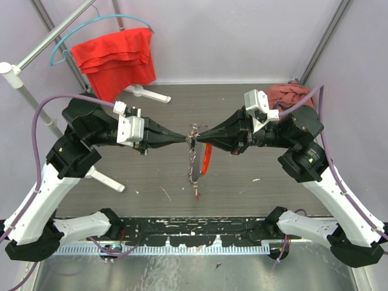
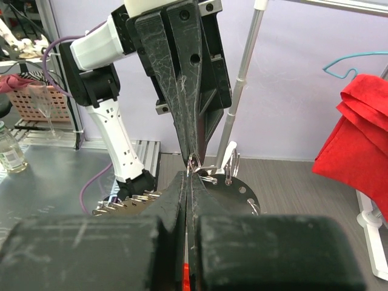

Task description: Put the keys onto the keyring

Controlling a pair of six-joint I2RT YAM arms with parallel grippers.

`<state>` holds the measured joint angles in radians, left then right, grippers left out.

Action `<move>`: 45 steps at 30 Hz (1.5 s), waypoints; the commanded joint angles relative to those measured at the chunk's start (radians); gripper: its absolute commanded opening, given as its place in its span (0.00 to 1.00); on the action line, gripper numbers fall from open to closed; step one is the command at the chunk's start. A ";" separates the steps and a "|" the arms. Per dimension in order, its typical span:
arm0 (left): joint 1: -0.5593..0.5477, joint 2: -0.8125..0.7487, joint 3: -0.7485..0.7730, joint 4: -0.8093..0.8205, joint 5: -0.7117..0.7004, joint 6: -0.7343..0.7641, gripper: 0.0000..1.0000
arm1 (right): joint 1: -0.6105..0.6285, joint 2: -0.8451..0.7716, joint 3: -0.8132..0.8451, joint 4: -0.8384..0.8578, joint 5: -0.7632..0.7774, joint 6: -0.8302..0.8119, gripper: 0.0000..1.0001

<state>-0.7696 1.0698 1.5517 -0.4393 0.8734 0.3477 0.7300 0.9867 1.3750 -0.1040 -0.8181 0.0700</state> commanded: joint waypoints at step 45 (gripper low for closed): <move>-0.018 -0.003 -0.052 0.290 -0.047 -0.209 0.41 | -0.001 -0.019 -0.022 0.165 0.039 -0.082 0.01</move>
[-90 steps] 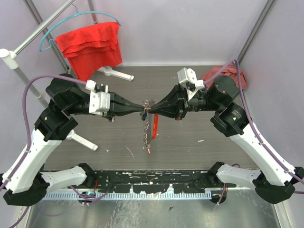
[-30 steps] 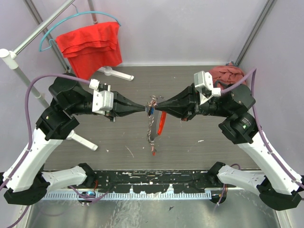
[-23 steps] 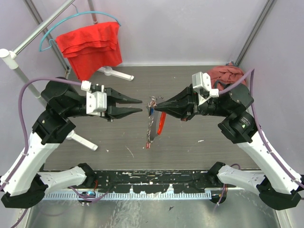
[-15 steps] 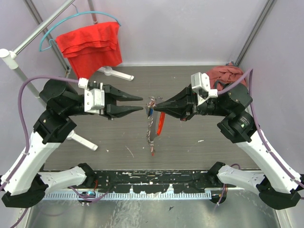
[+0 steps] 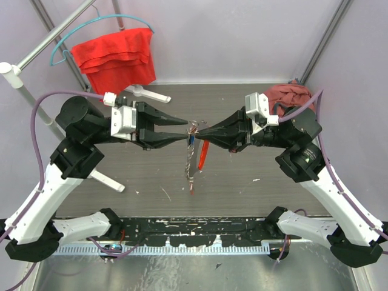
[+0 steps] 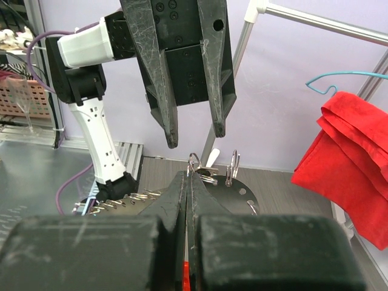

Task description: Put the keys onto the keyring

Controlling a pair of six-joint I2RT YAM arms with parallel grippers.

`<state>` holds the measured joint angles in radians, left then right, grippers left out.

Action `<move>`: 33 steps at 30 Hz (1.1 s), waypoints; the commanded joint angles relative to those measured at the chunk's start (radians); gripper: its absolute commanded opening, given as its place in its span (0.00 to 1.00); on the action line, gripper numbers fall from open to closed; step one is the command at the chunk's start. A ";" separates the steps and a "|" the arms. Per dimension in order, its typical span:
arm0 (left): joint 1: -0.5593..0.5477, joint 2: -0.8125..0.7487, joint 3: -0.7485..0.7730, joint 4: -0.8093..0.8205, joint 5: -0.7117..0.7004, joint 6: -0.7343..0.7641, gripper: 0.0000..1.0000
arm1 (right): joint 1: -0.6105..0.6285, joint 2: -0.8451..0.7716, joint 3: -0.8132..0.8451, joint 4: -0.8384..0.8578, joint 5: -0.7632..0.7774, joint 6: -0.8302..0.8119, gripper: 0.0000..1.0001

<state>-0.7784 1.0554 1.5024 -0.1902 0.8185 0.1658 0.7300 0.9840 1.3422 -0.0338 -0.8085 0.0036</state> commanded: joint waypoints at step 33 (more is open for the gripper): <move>-0.031 0.054 0.002 0.037 -0.018 -0.025 0.25 | -0.001 -0.003 0.012 0.135 0.051 -0.035 0.01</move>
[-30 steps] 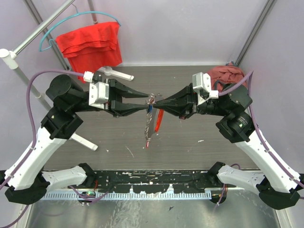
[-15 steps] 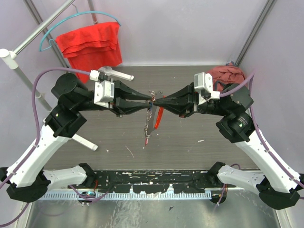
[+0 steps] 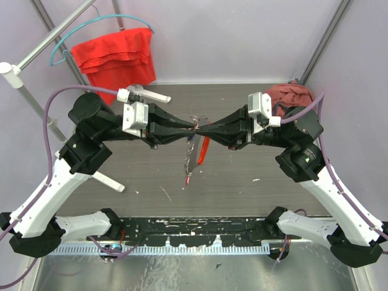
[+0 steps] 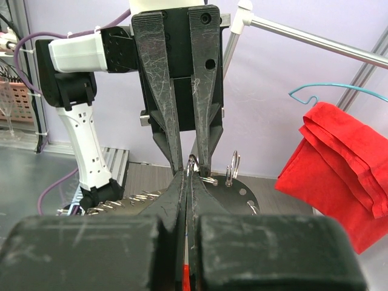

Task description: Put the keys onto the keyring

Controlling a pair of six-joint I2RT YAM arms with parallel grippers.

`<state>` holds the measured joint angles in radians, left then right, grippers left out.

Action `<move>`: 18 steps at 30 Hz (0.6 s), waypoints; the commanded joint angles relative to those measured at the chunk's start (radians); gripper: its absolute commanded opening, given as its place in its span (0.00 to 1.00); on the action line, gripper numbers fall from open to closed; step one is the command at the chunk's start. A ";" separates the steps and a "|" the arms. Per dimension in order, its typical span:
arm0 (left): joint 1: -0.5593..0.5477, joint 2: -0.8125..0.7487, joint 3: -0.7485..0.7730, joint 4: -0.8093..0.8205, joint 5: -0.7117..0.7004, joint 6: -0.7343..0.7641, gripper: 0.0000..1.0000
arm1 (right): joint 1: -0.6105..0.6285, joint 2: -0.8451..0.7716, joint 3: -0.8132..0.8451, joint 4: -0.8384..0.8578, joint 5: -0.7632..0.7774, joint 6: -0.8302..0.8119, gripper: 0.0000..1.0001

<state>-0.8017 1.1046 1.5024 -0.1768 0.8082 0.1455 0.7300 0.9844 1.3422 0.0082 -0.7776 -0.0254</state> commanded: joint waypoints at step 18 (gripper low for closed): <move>-0.010 0.024 0.078 -0.159 -0.049 0.099 0.00 | -0.001 0.000 0.073 -0.108 0.019 -0.133 0.25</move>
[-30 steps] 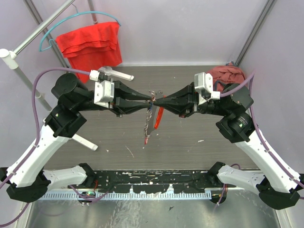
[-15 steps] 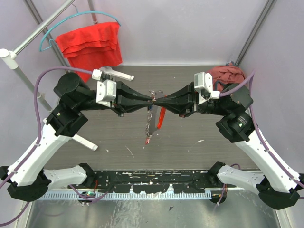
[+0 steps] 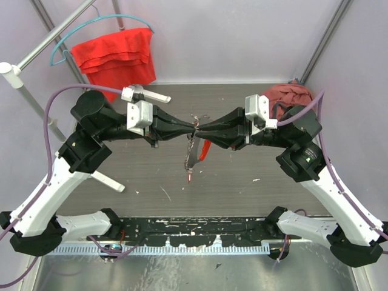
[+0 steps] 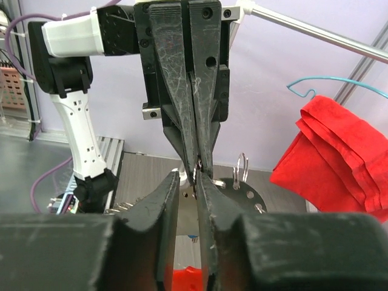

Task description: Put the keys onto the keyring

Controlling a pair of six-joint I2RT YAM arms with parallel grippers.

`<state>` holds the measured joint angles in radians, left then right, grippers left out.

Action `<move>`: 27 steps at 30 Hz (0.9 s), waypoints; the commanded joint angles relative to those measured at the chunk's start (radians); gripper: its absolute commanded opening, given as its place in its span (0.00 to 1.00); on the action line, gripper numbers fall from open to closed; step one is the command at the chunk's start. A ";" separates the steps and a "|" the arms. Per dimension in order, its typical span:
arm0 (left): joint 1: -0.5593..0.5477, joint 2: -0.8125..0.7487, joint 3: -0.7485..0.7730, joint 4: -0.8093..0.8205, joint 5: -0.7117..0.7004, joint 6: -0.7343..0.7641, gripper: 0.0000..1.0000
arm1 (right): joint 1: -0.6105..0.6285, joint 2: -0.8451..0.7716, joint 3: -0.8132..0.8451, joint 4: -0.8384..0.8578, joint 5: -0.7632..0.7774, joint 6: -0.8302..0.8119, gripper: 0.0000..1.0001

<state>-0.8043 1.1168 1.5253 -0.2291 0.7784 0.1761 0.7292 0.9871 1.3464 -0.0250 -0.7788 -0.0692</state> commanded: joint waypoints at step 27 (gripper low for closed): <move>-0.210 0.254 0.312 -0.804 -0.614 0.463 0.00 | -0.001 0.124 0.182 -0.664 0.115 -0.299 0.33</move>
<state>-1.0019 1.4006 1.8088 -0.9829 0.2352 0.6086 0.7292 1.1435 1.5532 -0.7044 -0.6685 -0.3534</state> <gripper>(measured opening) 0.011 0.326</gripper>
